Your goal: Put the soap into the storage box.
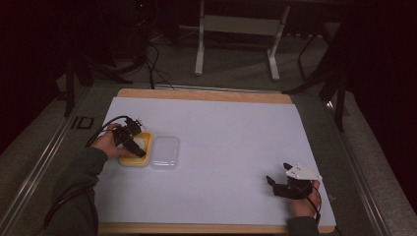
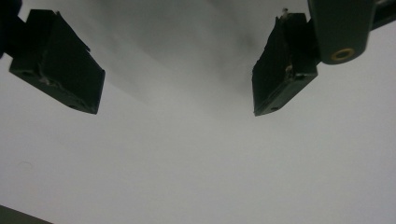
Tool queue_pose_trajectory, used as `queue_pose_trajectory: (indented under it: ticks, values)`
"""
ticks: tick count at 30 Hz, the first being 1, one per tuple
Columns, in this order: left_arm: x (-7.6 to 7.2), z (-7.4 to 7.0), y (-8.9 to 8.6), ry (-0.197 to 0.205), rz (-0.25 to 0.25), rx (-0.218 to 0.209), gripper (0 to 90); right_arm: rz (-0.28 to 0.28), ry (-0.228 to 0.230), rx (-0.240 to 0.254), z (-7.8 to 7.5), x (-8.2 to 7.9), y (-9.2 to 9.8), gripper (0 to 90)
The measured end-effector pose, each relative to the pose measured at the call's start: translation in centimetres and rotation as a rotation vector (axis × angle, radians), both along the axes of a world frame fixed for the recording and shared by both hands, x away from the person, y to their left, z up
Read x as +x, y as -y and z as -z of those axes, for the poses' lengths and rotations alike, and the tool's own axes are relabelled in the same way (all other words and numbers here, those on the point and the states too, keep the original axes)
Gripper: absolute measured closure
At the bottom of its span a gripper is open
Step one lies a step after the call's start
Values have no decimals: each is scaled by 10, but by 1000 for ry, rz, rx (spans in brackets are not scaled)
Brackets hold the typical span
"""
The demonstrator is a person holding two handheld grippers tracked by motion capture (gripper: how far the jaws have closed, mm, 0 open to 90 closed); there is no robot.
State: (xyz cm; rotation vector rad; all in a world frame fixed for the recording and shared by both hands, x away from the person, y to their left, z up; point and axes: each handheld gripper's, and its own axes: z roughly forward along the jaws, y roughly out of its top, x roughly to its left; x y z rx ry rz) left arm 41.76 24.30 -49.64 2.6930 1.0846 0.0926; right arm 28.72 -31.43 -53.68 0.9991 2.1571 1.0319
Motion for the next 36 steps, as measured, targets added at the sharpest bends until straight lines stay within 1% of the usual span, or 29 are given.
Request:
queue_pose_trajectory:
  ticks: [1, 3, 8, 11, 13, 15, 18, 21, 23, 25, 26, 29, 31, 34, 36]
  values:
    - [0, 0, 0, 0, 0, 0, 218, 0, 0, 0, 0, 0, 0, 170]
    - [-1, 0, 0, -10, 15, 2, 213, -1, 0, -3, 0, 0, 0, 170]
    - [-3, 0, 2, -13, 34, 18, 192, -1, 1, -5, 0, 0, 0, 170]
    - [-5, -1, 3, -9, 39, 28, 181, -2, 1, -6, 0, 0, 0, 170]
    - [-5, -2, 4, -14, 36, 30, 178, -1, 1, -7, 0, 0, -1, 170]
    - [-6, -4, 4, 2, 34, 30, 158, -2, 1, -8, 0, 0, -1, 170]
    - [-6, -9, 3, 13, 31, 28, 127, -2, 1, -10, 0, 0, -1, 170]
    - [-7, -13, 4, 41, 22, 44, 99, -2, 2, -10, 0, 0, -1, 170]
    - [-8, -15, 3, 42, 22, 45, 92, -2, 1, -11, 0, 0, -1, 170]
    - [-8, -17, 2, 55, 16, 56, 83, -2, 1, -11, 0, 0, -1, 170]
    - [-9, -18, 1, 55, 18, 49, 83, -2, 1, -11, 0, 0, -1, 170]
    - [-11, -23, 0, 73, 21, 41, 83, -1, 2, -12, 0, 0, -1, 170]
    - [-13, -28, 0, 89, 25, 22, 83, 0, 2, -11, 0, 0, -1, 170]
    - [-18, -37, 0, 127, 35, -13, 86, 0, 2, -12, 0, 0, -1, 170]
    - [-22, -43, 1, 153, 38, -34, 107, 0, 2, -12, 0, 0, -1, 170]
